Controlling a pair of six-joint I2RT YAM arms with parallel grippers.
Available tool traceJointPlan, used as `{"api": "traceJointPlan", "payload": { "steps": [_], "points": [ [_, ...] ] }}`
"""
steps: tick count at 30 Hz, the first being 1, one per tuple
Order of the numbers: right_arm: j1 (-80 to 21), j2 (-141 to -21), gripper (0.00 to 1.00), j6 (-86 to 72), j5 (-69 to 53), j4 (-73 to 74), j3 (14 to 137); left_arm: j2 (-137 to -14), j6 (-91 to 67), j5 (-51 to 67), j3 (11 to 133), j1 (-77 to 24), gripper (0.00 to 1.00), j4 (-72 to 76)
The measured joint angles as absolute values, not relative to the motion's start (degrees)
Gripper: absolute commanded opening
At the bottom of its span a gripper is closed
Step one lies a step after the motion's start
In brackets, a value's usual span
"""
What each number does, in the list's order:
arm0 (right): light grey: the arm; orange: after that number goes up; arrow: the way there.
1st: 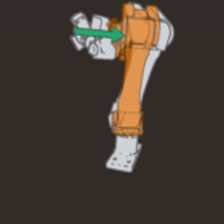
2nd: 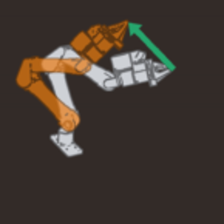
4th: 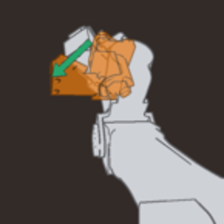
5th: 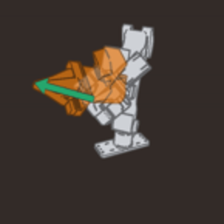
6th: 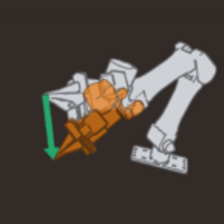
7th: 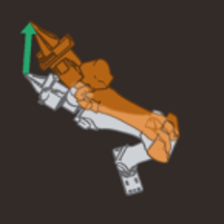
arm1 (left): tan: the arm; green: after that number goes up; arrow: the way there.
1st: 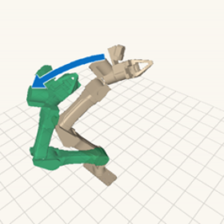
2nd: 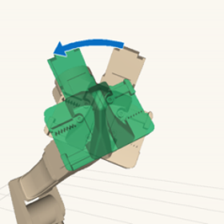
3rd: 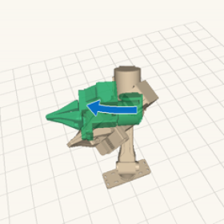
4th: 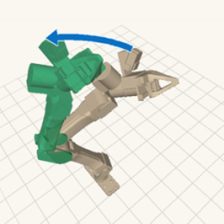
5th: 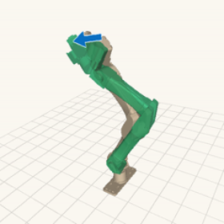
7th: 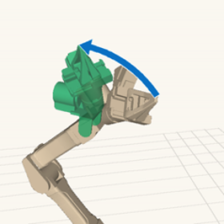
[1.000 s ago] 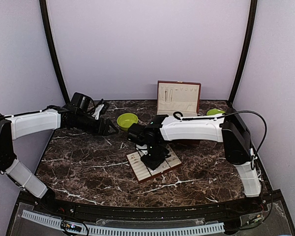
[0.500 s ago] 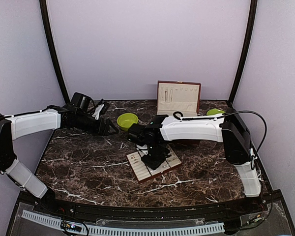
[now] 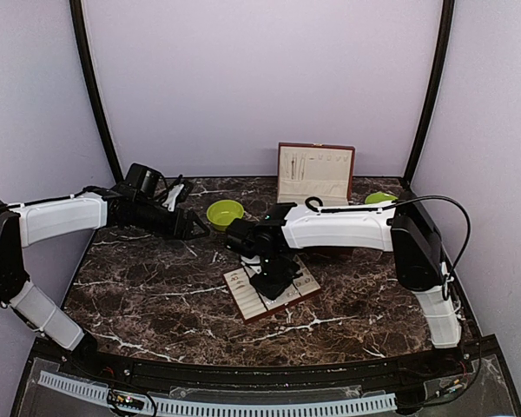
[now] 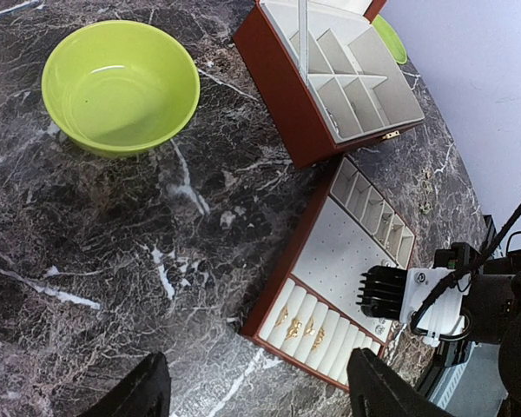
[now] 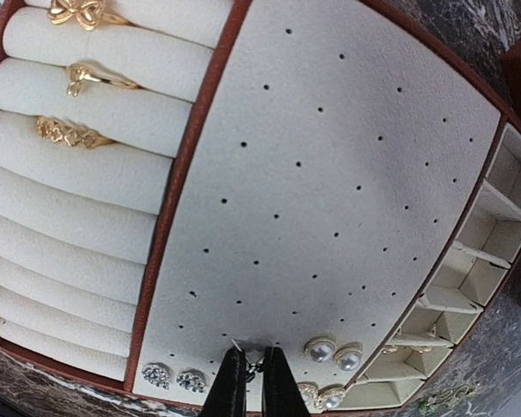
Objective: Organize the mixed jewelry
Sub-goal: Place the earring in the earring holder.
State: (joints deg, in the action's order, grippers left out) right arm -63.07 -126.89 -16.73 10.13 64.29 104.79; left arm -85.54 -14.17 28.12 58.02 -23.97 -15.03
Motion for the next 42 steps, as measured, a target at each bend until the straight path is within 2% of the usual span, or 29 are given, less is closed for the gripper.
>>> {"api": "traceJointPlan", "payload": {
  "steps": [42],
  "points": [
    [-63.4,-129.4,0.06,-15.8,11.0,67.2,108.5,-85.5,-14.2,28.4,58.0,-24.0,0.73,-15.0]
  ]
}}
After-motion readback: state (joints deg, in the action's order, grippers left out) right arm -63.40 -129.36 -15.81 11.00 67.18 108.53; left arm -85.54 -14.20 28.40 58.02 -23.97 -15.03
